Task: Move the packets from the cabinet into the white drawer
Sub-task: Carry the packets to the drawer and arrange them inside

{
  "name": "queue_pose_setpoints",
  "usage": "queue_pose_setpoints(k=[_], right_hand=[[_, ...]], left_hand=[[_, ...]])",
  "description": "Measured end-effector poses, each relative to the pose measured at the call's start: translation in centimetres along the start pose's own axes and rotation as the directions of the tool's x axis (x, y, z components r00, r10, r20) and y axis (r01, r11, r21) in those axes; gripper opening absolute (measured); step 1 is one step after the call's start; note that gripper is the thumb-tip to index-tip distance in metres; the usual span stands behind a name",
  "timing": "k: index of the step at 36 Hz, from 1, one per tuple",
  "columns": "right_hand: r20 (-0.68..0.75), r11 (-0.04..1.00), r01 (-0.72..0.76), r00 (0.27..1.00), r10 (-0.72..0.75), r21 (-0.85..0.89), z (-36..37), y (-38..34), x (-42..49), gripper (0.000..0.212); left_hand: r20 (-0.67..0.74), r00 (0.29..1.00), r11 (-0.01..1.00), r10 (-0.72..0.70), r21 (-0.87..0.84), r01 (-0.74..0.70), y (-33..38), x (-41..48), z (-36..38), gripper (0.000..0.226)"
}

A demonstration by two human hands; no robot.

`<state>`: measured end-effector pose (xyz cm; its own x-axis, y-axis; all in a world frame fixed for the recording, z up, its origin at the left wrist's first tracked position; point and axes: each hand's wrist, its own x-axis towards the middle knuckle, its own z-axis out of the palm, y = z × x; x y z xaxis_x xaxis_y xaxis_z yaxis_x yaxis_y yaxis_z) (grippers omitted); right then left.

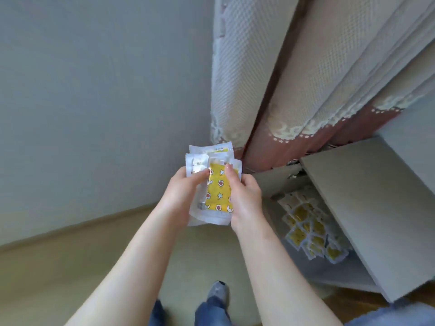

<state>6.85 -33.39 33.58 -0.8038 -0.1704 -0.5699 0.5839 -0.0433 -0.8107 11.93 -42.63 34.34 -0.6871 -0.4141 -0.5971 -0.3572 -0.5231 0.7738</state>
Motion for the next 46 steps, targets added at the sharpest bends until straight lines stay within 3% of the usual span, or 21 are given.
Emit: queue_pose_setpoints(k=[9,16,20,26,32,35,46], right_hand=[[0.344,0.98,-0.028,0.934,0.096,-0.197,18.2,5.2,-10.1,0.022],[0.553,0.932,-0.035,0.797,0.244,-0.361,31.2,11.7,-19.7,0.022],[0.638,0.9,-0.005,0.704,0.313,-0.436,37.2,15.1,-25.1,0.026],[0.733,0.839,0.107,0.552,0.396,-0.534,44.5,20.0,-32.0,0.029],[0.788,0.779,0.195,0.331,0.519,-0.596,51.4,24.9,-37.5,0.032],[0.799,0.758,0.256,0.254,0.546,-0.6,55.2,27.3,-39.8,0.027],[0.816,0.737,0.416,0.024,0.577,-0.533,72.8,33.5,-47.8,0.018]], left_hand=[[-0.297,0.946,0.966,0.128,-0.18,-0.187,4.6,-7.7,-20.1,0.021],[-0.534,0.831,0.916,0.153,-0.239,-0.322,5.4,-15.1,-35.9,0.026],[-0.664,0.731,0.889,0.159,-0.226,-0.399,5.4,-19.4,-43.3,0.025],[-0.827,0.551,0.828,0.111,-0.229,-0.511,4.5,-25.1,-52.0,0.011],[-0.907,0.419,0.753,0.036,-0.251,-0.608,4.3,-29.3,-59.1,0.009],[-0.936,0.353,0.723,-0.008,-0.249,-0.644,4.5,-30.6,-63.1,0.011],[-0.973,0.201,0.628,-0.111,-0.226,-0.744,8.7,-34.2,-79.7,0.017]])
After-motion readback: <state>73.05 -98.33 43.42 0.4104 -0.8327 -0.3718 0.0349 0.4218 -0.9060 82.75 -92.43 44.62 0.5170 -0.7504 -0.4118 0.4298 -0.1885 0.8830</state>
